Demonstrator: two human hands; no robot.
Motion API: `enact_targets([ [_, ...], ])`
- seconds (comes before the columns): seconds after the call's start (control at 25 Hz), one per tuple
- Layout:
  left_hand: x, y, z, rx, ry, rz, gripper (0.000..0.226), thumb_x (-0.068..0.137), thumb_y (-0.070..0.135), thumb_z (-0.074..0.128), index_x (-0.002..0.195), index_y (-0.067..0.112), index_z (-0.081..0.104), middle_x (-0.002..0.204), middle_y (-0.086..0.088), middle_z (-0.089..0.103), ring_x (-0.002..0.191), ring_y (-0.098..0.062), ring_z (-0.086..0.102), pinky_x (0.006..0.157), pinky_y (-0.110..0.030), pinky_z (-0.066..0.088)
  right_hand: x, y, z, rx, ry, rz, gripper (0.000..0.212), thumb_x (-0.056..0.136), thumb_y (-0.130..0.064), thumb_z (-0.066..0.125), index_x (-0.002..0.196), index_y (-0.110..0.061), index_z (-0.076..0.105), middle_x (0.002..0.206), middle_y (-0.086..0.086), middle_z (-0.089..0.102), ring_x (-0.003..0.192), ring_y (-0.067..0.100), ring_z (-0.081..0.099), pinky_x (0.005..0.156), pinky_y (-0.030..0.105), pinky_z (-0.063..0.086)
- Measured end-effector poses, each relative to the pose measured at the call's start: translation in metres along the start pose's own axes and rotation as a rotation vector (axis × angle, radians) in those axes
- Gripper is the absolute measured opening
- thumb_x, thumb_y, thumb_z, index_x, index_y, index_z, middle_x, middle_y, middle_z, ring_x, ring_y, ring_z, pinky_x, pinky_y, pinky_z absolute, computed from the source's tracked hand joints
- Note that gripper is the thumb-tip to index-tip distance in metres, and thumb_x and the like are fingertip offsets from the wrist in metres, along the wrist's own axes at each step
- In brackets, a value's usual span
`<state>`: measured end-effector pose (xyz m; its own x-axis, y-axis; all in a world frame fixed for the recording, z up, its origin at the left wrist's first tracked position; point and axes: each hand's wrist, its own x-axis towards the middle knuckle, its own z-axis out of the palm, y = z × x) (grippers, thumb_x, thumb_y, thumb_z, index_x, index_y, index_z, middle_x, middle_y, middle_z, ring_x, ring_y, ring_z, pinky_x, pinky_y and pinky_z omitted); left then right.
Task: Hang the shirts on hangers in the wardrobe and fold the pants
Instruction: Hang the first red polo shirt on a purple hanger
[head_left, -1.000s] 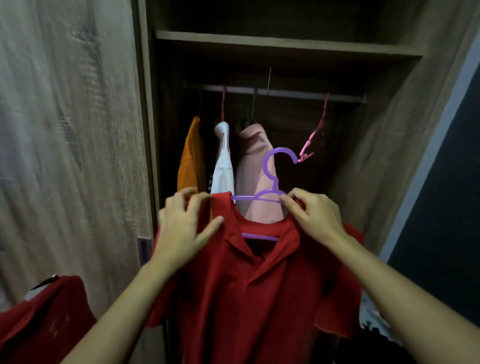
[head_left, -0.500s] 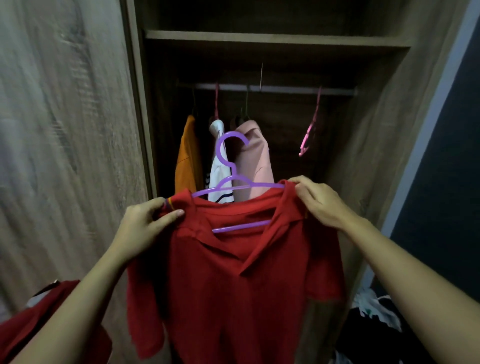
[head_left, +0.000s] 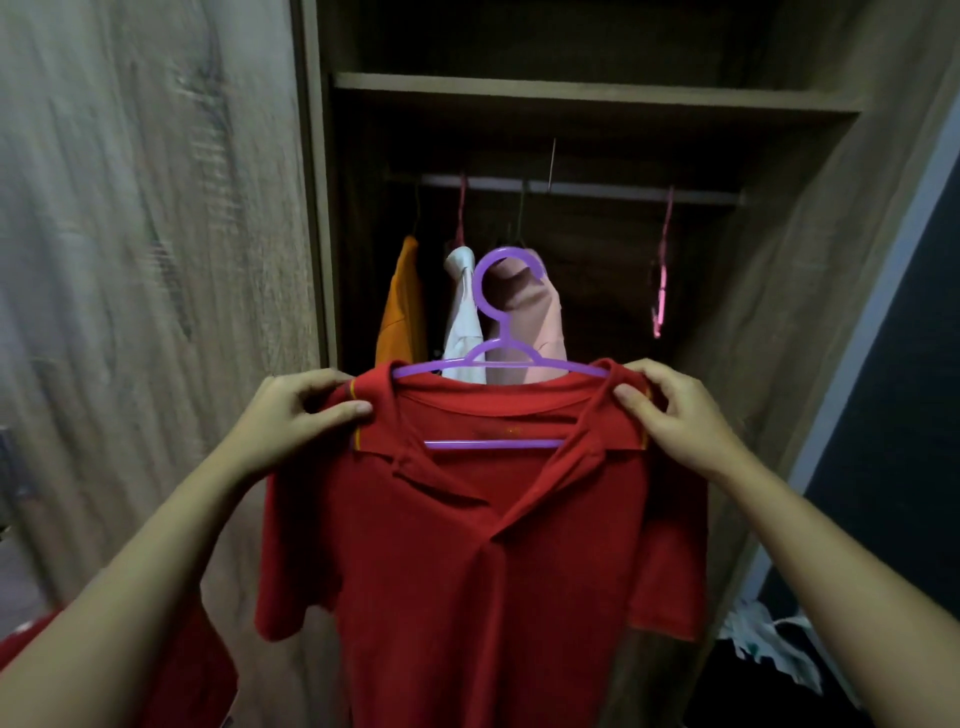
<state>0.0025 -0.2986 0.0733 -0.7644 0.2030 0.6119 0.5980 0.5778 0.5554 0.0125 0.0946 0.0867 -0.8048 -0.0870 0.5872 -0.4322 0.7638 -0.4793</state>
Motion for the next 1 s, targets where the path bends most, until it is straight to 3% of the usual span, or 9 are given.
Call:
enact_targets([
  [0.12, -0.003, 0.000, 0.002, -0.005, 0.010, 0.061, 0.054, 0.066, 0.076, 0.058, 0.090, 0.028, 0.067, 0.075, 0.002, 0.069, 0.067, -0.001, 0.058, 0.064, -0.030, 0.049, -0.001, -0.006, -0.008, 0.019, 0.020, -0.080, 0.018, 0.077, -0.056, 0.053, 0.095, -0.054, 0.056, 0.098, -0.016, 0.066, 0.093, 0.008, 0.064, 0.086, 0.042, 0.051],
  [0.24, -0.005, 0.013, 0.006, -0.039, -0.034, 0.067, 0.053, 0.065, 0.078, 0.056, 0.086, 0.030, 0.066, 0.071, 0.008, 0.066, 0.062, 0.005, 0.054, 0.059, -0.023, 0.045, -0.001, -0.004, -0.016, 0.028, 0.065, -0.122, 0.021, 0.074, -0.055, 0.058, 0.095, -0.051, 0.059, 0.099, -0.015, 0.065, 0.095, 0.008, 0.062, 0.087, 0.043, 0.050],
  [0.4, -0.006, 0.037, 0.017, -0.008, 0.111, 0.053, 0.037, 0.069, 0.063, 0.060, 0.082, 0.029, 0.065, 0.069, 0.001, 0.066, 0.060, -0.010, 0.059, 0.058, -0.027, 0.045, 0.003, -0.007, -0.015, -0.125, 0.179, -0.088, 0.057, 0.071, -0.063, 0.055, 0.121, -0.036, 0.053, 0.115, -0.009, 0.057, 0.106, 0.015, 0.057, 0.097, 0.045, 0.042],
  [0.48, -0.011, 0.061, 0.033, 0.109, 0.164, 0.056, 0.041, 0.072, 0.061, 0.053, 0.074, 0.020, 0.061, 0.057, -0.003, 0.060, 0.055, -0.017, 0.059, 0.054, -0.030, 0.041, 0.002, -0.019, -0.003, -0.009, 0.221, -0.062, 0.046, 0.077, -0.055, 0.058, 0.113, -0.028, 0.056, 0.109, -0.004, 0.059, 0.097, 0.014, 0.058, 0.091, 0.039, 0.046],
  [0.56, -0.015, 0.091, 0.057, 0.233, 0.176, 0.059, 0.040, 0.075, 0.058, 0.047, 0.068, 0.019, 0.052, 0.051, -0.005, 0.055, 0.053, -0.029, 0.061, 0.047, -0.033, 0.037, 0.002, -0.042, 0.012, 0.213, 0.061, 0.114, 0.024, 0.085, -0.048, 0.056, 0.095, -0.027, 0.059, 0.094, -0.002, 0.065, 0.083, 0.012, 0.061, 0.085, 0.034, 0.049],
  [0.68, -0.008, 0.131, 0.099, 0.379, 0.175, 0.049, 0.035, 0.085, 0.048, 0.052, 0.078, 0.014, 0.055, 0.064, -0.016, 0.065, 0.066, -0.040, 0.064, 0.051, -0.037, 0.041, 0.012, -0.067, 0.029, 0.555, -0.167, 0.414, 0.033, 0.094, -0.045, 0.043, 0.077, -0.021, 0.058, 0.084, 0.000, 0.066, 0.072, 0.010, 0.060, 0.077, 0.027, 0.045],
  [0.8, 0.006, 0.165, 0.127, 0.494, 0.069, -0.124, 0.033, 0.094, 0.049, 0.041, 0.102, 0.018, 0.051, 0.094, -0.012, 0.067, 0.092, -0.038, 0.061, 0.064, -0.036, 0.035, 0.029, -0.067, 0.025, 0.819, -0.052, 0.530, 0.033, 0.096, -0.029, 0.045, 0.070, -0.013, 0.057, 0.067, 0.004, 0.056, 0.059, 0.014, 0.052, 0.059, 0.026, 0.040],
  [0.88, 0.013, 0.184, 0.130, 0.484, -0.002, -0.152, 0.043, 0.091, 0.060, 0.035, 0.105, 0.023, 0.051, 0.095, -0.007, 0.066, 0.095, -0.034, 0.060, 0.066, -0.034, 0.035, 0.041, -0.060, 0.018, 0.874, 0.030, 0.586, 0.027, 0.093, -0.027, 0.051, 0.075, -0.008, 0.060, 0.062, 0.006, 0.056, 0.054, 0.015, 0.052, 0.055, 0.026, 0.040],
  [1.0, 0.035, 0.191, 0.126, 0.312, 0.004, -0.204, 0.059, 0.084, 0.072, 0.032, 0.111, 0.027, 0.058, 0.083, 0.001, 0.065, 0.101, -0.031, 0.059, 0.069, -0.032, 0.035, 0.061, -0.036, 0.011, 0.868, 0.136, 0.633, 0.025, 0.088, -0.022, 0.059, 0.066, -0.012, 0.053, 0.053, 0.003, 0.048, 0.046, 0.015, 0.045, 0.051, 0.024, 0.037],
])
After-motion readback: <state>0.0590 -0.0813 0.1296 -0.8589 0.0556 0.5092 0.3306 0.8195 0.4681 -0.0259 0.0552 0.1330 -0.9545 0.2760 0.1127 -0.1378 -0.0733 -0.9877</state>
